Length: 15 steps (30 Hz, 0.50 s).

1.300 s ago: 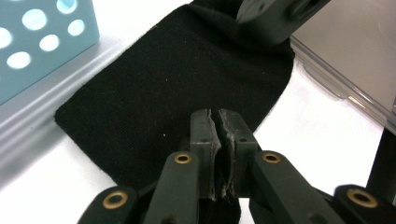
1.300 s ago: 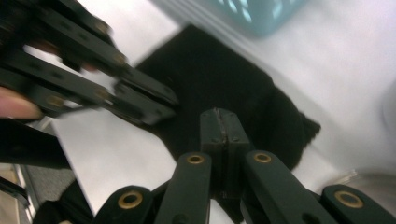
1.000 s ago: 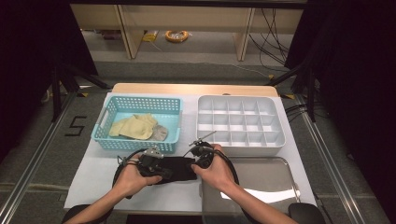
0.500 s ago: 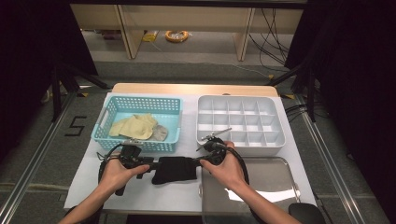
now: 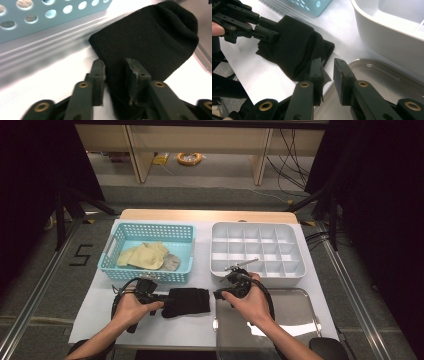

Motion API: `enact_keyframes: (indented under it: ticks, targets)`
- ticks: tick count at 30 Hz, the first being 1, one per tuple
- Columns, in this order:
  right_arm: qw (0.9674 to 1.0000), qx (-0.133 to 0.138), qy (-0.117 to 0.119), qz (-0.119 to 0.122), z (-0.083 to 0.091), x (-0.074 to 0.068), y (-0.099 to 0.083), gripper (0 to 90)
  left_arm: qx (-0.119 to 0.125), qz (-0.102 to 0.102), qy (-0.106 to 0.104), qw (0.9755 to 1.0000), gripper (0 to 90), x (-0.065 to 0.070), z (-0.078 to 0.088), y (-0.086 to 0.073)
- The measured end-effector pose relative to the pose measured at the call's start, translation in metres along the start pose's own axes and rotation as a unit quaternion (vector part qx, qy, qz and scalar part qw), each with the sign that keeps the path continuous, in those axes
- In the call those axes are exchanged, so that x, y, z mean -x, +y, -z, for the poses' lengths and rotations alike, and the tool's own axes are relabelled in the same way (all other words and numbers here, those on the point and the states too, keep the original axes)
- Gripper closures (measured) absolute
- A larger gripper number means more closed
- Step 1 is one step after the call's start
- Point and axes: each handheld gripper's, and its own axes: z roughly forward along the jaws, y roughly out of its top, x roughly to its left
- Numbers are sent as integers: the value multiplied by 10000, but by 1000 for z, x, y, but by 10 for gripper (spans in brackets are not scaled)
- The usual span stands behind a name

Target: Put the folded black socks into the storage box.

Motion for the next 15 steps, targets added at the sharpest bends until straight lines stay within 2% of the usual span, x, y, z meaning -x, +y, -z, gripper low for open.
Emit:
enact_keyframes:
  ticks: [3, 5, 6, 7, 8, 9, 10, 12, 14, 15]
  targets:
    - [10000, -63, -38, -61, -2, 0, 0, 777, 70, 14, 0, 10000, 771, 4, -2, -1]
    - [9999, -87, -21, -53, -3, 0, 0, 775, 14, -75, -57, 10000, 806, 3, -1, -1]
    - [9999, -93, -48, -46, -4, 0, 0, 774, 131, 29, -49, 9999, 814, 4, -2, -1]
    - [9999, -93, -48, -46, -4, 0, 0, 774, 131, 29, -49, 9999, 823, 4, -2, -1]
    - [9999, -109, -16, -6, -6, 0, 0, 773, 43, 22, -227, 9997, 829, 1, 0, 0]
    - [9998, -165, 10, -119, -6, -1, 0, 772, 5, 36, -281, 9996, 831, 0, 1, 0]
    - [9999, -160, -13, -61, -7, 1, 1, 768, -1, 35, -276, 9996, 832, 0, 1, 0]
    - [9998, -192, -27, -90, -9, 1, 3, 756, -31, -10, -222, 9997, 832, 1, 2, -1]
    - [9995, -240, 26, -201, -13, 1, 6, 748, -28, -33, -283, 9996, 832, 2, 3, 0]
    - [9995, -249, 43, -183, -15, 1, 7, 746, -2, -2, -281, 9996, 833, 2, 2, 0]
